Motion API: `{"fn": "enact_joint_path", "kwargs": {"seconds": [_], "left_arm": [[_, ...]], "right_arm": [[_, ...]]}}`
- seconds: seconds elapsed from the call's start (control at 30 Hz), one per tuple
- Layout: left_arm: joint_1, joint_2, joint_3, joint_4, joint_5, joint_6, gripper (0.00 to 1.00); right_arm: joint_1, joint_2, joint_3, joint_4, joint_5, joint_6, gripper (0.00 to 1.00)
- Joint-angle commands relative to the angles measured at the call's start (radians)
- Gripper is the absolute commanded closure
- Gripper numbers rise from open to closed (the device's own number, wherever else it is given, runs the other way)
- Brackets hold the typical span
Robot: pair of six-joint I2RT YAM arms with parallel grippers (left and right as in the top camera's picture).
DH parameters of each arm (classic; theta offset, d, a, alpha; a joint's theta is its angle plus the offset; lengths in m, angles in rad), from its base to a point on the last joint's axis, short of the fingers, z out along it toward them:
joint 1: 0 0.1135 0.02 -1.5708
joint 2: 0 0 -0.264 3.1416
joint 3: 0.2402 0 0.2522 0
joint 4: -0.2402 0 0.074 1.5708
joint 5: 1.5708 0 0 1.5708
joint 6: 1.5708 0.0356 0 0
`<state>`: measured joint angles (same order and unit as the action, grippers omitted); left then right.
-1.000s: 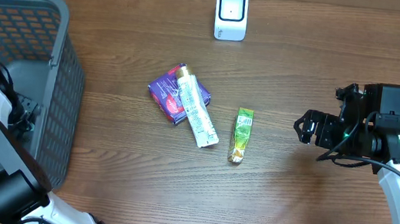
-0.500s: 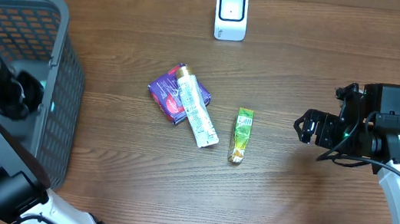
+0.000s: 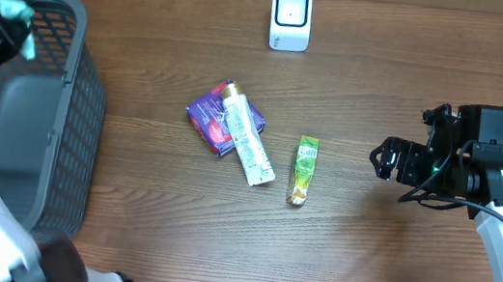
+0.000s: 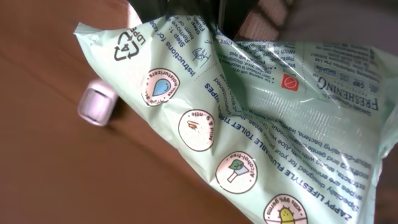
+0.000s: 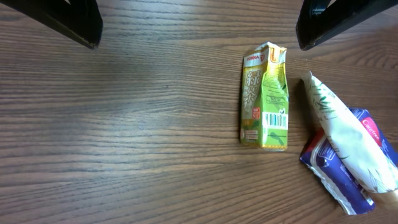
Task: Scan the item barcode
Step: 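Reach the left gripper into the basket and grasp the mint-green packet, then carry the mint packet out and drop it right of the juice box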
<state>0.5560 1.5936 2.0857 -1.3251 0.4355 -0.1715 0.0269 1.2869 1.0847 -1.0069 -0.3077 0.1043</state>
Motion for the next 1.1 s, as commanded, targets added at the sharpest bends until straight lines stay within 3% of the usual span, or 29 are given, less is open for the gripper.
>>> {"fn": "enact_joint_path", "kwargs": {"seconds": [0.0, 0.2, 0.3, 0.67, 0.93, 1.03, 1.07], "left_arm": [[-0.159, -0.119, 0.037, -0.025, 0.002, 0.057, 0.96], [-0.483, -0.13, 0.013, -0.143, -0.133, 0.028, 0.96], [-0.64, -0.096, -0.087, -0.142, -0.137, -0.009, 0.96], [-1.016, 0.095, -0.519, 0.204, -0.132, -0.137, 0.96], [-1.245, 0.285, -0.556, 0.377, -0.129, -0.151, 0.95], [-1.298, 0.319, -0.556, 0.418, -0.129, -0.152, 0.9], [-1.31, 0.324, -0.556, 0.43, -0.132, -0.151, 0.82]], "right_arm": [[0.006, -0.002, 0.015, 0.014, -0.001, -0.001, 0.0], [0.006, -0.002, 0.015, 0.018, -0.001, -0.001, 0.0], [0.006, -0.002, 0.015, 0.021, -0.001, 0.003, 0.01], [-0.063, -0.002, 0.076, 0.0, -0.002, 0.056, 0.04], [-0.162, -0.002, 0.179, -0.092, -0.001, 0.055, 0.01], [-0.181, -0.002, 0.181, -0.1, -0.002, 0.056, 0.0], [-0.185, -0.002, 0.181, -0.103, -0.002, 0.056, 0.0]]}}
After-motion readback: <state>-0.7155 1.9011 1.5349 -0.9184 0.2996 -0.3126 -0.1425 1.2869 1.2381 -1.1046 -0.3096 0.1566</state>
